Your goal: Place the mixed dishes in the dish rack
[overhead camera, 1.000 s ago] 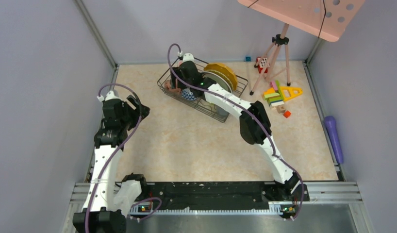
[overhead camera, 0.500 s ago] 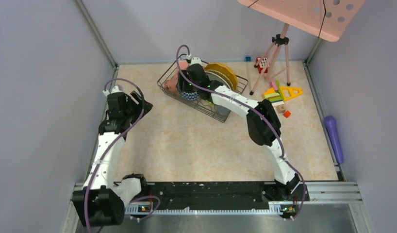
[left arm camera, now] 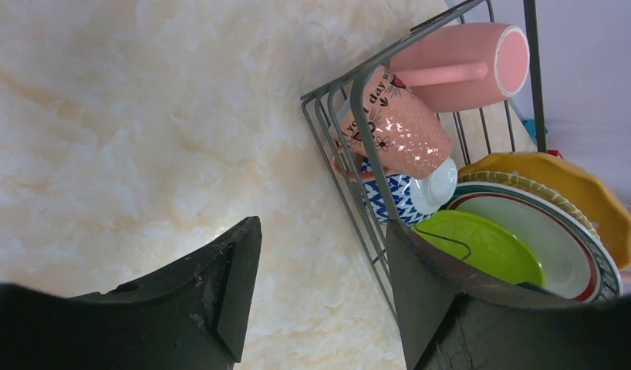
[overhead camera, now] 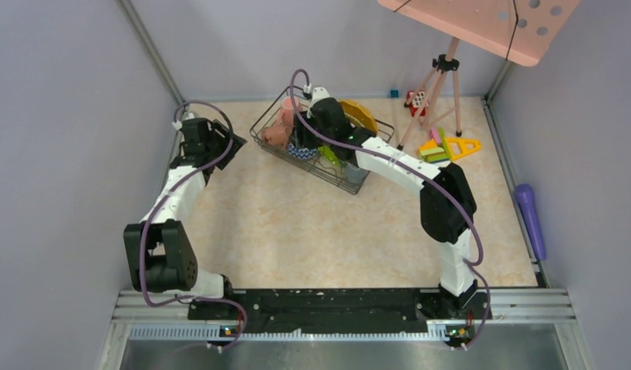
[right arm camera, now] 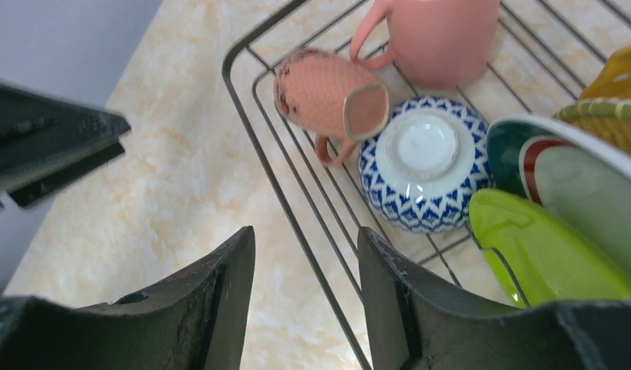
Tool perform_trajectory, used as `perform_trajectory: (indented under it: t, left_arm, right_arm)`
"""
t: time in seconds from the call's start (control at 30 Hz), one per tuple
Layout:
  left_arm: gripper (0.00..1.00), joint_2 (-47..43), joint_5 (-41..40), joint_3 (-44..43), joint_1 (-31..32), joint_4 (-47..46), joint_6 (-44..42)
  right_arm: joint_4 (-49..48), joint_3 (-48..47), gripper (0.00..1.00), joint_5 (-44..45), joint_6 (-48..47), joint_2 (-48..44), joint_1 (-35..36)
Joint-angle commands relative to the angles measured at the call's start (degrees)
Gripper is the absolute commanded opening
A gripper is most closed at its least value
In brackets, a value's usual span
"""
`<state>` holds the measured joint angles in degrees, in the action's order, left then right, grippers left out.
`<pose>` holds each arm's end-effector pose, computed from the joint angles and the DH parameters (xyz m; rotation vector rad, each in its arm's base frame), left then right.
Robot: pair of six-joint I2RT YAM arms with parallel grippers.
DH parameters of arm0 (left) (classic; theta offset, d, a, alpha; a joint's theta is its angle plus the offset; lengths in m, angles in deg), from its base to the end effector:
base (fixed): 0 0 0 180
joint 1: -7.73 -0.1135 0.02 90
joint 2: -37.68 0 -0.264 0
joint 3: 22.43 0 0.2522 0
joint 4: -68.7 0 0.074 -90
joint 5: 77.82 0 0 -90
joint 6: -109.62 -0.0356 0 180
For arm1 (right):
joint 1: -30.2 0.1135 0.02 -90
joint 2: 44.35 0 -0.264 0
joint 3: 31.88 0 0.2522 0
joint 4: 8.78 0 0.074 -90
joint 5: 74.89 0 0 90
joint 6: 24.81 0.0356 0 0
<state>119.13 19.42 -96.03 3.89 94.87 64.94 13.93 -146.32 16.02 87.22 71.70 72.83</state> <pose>0.3208 0.0170 0.2790 -0.8519 2.0412 -0.5469 0.3594 0.3300 0.2985 -0.3591 2.0350 0.6994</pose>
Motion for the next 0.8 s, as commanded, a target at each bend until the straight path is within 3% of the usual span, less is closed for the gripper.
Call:
perform_trajectory:
  t: [0.0, 0.07, 0.2, 0.57, 0.77]
  left_arm:
    - [0.66, 1.26, 0.96, -4.68, 0.56, -3.7, 0.68]
    - [0.65, 1.74, 0.6, -5.28, 0.63, -3.43, -0.22]
    - [0.65, 2.43, 0.82, -6.51, 0.64, -1.61, -2.0]
    - [0.66, 1.83, 1.11, -6.28, 0.5, 0.3, -4.36]
    - [0.66, 0.32, 1.45, -5.18, 0.51, 0.47, -4.02]
  right_arm:
    - [0.31, 3.56, 0.52, -6.52, -3.6, -2.44, -0.86]
    - [-0.08, 4.58, 0.56, -13.06, -5.52, -2.53, -1.21]
    - [1.29, 4.48, 0.56, -18.11, -10.66, -2.28, -1.27]
    - [7.04, 2.71, 0.58, -11.21, -20.16, -0.35, -0.89]
    - [8.34, 3.15, 0.41, -8.42, -26.08, -0.2, 0.0]
